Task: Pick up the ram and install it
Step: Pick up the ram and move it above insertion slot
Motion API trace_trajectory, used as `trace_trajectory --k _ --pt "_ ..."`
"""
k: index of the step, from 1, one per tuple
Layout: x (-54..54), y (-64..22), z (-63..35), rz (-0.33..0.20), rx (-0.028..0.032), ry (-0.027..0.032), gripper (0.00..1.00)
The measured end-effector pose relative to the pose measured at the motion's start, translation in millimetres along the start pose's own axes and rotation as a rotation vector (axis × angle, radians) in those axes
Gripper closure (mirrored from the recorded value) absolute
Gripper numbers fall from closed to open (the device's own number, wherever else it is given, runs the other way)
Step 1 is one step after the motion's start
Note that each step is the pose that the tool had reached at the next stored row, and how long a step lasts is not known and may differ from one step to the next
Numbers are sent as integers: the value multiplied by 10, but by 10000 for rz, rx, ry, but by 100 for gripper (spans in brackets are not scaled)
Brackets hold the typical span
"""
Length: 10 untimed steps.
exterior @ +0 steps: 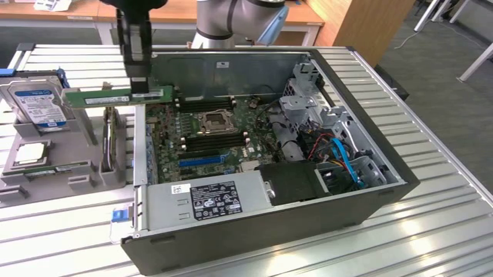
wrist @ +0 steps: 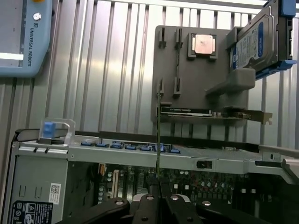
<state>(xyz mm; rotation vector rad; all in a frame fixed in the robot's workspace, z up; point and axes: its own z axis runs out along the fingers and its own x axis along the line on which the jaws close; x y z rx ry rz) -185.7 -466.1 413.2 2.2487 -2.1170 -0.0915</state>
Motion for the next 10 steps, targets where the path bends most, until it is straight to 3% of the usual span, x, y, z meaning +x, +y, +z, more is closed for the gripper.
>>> trace_trajectory --k 6,10 --pt "11 -181 -15 -160 0 -7 89" --pt "12 -197 -16 -174 -1 -7 89"
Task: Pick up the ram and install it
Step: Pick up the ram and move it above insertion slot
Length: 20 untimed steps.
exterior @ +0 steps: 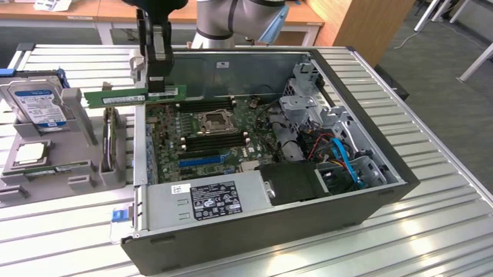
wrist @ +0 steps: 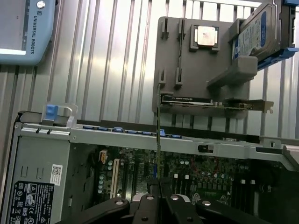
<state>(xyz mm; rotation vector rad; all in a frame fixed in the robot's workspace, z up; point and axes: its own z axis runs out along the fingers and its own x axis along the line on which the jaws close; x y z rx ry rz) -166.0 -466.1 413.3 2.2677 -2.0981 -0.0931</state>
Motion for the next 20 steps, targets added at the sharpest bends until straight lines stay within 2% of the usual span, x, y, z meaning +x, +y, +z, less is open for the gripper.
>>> trace_trajectory --k 4,20 --pt "0 -4 0 16 0 -3 89" --pt "16 -205 -16 281 3 -24 89"
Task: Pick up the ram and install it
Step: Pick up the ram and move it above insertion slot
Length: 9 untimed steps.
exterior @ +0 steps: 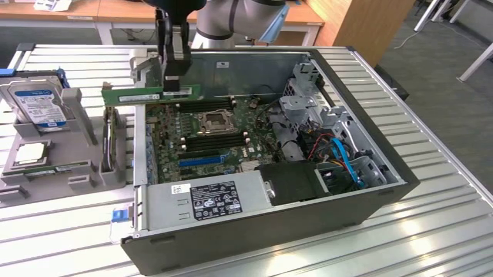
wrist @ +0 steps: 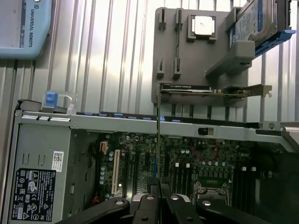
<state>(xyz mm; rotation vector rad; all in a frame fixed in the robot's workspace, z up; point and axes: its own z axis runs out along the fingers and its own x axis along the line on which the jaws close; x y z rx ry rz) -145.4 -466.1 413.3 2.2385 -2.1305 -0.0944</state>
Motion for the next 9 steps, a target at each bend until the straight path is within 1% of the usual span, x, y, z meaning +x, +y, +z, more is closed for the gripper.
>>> trace_trajectory --k 2,6,9 --pt "1 -20 -1 38 2 -4 89" --pt "5 -87 -7 60 1 -4 89" --pt "5 -89 -7 61 1 -5 89"
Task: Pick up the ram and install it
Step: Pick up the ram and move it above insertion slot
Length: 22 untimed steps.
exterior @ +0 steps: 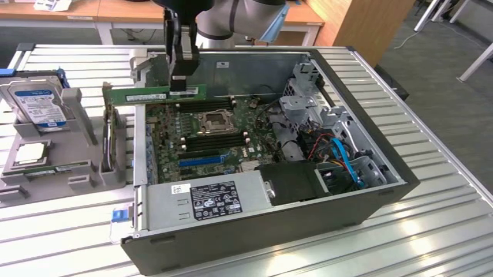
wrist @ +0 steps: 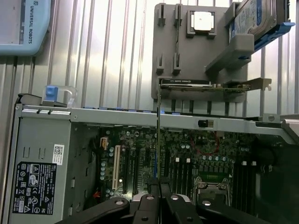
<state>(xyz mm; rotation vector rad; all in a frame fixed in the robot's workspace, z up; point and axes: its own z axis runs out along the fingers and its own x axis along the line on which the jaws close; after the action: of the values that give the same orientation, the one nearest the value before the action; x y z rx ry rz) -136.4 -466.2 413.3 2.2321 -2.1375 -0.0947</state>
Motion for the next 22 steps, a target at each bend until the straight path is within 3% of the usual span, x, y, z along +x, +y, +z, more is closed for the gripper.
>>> trace_trajectory --k 9,22 --pt "1 -37 -3 1 1 0 89" --pt "13 -270 -21 1 -6 0 89"
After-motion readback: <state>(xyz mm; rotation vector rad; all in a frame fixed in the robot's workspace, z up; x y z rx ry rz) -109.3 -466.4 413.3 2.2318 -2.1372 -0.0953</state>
